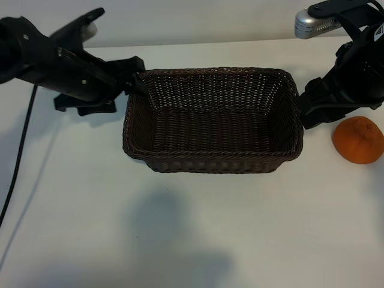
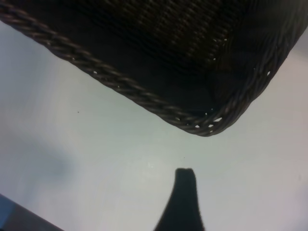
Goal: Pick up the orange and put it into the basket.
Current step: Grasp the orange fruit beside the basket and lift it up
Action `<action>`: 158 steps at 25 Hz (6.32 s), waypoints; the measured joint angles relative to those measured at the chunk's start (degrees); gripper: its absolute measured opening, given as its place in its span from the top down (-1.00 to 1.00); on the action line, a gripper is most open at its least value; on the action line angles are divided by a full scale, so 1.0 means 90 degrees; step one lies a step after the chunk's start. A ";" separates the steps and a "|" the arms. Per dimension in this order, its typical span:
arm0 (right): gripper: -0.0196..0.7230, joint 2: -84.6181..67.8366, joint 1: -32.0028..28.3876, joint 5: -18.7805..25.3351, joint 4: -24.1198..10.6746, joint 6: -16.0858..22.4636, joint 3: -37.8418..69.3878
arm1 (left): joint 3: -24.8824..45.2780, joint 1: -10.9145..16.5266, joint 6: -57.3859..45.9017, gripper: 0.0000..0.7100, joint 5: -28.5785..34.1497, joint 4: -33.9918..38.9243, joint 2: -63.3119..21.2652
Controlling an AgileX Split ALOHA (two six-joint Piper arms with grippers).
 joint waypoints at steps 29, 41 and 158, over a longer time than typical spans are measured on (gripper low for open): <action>-0.66 0.0000 0.0000 0.0008 0.0000 -0.0001 0.0000 | -0.2292 0.0883 -0.0646 -0.70 0.3631 0.3230 -0.0858; -0.66 0.0000 0.0000 0.0013 0.0013 -0.0001 0.0000 | -0.2314 0.3080 0.0427 -0.68 0.4200 0.2831 -0.2247; -0.56 0.2291 -0.1477 -0.1508 -0.1721 0.2329 0.0226 | 0.4059 0.1453 0.0561 -0.67 0.3725 0.2894 -1.1146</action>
